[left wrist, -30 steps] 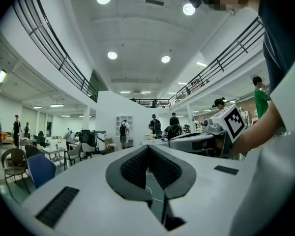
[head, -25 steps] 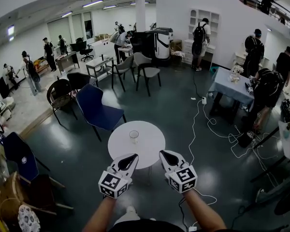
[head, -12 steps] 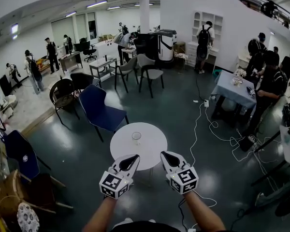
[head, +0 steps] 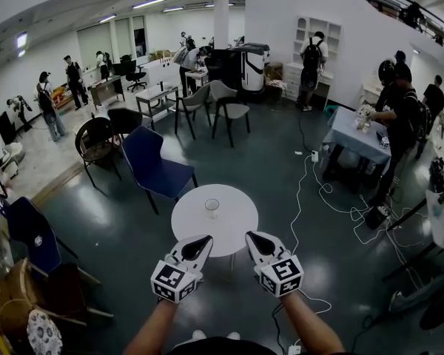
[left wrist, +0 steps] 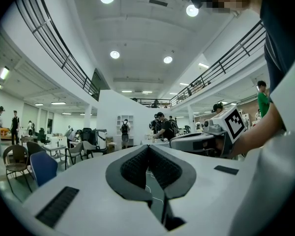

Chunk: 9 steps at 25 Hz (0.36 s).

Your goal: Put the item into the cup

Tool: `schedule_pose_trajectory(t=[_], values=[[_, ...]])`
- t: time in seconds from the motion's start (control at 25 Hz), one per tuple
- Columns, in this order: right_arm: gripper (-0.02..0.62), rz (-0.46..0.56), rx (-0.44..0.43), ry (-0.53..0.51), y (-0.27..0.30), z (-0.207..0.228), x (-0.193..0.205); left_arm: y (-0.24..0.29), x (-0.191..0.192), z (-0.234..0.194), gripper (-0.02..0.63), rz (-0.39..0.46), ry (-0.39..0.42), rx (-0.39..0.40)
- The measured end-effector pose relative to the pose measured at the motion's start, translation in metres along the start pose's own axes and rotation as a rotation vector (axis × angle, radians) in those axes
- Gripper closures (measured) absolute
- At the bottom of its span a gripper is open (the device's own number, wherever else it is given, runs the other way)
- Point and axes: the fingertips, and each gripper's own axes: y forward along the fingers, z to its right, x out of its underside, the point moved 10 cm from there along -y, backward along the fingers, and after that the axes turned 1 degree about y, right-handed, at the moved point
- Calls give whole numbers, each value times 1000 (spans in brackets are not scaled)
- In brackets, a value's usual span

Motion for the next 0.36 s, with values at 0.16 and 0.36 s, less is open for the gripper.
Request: schedule_pose_trajectory(t=[0.16,0.36], values=[[580,-6,3,-13,2,-12,-2,-11,-2,-4,589,2,3,11],[580,-5,7,-20,7,-21,-3,-21,-4,-11,589,7,19,15]])
